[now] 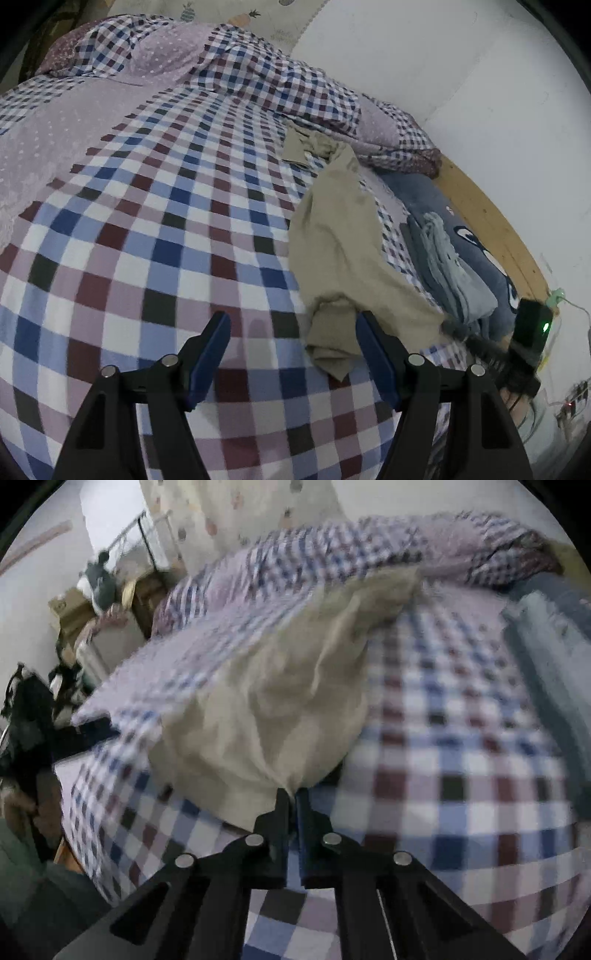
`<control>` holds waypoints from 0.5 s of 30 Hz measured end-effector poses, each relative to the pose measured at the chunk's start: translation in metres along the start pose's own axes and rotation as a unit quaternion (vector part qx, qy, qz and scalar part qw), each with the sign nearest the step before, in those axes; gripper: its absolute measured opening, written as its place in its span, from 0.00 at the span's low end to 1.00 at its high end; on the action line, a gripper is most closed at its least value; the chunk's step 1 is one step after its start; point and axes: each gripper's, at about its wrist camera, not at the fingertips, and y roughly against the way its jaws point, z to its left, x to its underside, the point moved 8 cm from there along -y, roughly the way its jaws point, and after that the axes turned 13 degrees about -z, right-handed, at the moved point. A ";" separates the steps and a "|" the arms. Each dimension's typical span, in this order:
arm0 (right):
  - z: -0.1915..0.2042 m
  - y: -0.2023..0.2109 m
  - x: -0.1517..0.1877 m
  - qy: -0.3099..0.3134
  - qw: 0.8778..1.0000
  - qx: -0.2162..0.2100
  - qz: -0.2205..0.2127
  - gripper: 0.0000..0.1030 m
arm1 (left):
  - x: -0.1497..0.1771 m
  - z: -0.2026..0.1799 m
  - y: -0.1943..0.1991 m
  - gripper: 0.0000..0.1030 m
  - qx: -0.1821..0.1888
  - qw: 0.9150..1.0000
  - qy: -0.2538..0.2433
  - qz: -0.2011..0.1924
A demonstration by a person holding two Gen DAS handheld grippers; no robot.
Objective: Fold clothes
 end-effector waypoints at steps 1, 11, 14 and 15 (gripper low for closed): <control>-0.009 0.010 -0.008 -0.008 1.000 0.012 -0.017 0.01 | 0.003 -0.002 0.000 0.72 0.003 1.000 0.001 0.001; -0.123 0.092 -0.027 -0.090 0.978 0.162 -0.091 0.01 | 0.032 -0.048 -0.021 0.72 0.044 0.998 0.003 0.038; -0.138 0.105 -0.023 -0.091 0.973 0.189 -0.093 0.01 | 0.049 -0.075 -0.034 0.72 0.077 0.994 0.007 0.071; -0.141 0.108 -0.022 -0.090 0.973 0.192 -0.093 0.01 | 0.055 -0.082 -0.037 0.72 0.083 0.993 0.000 0.080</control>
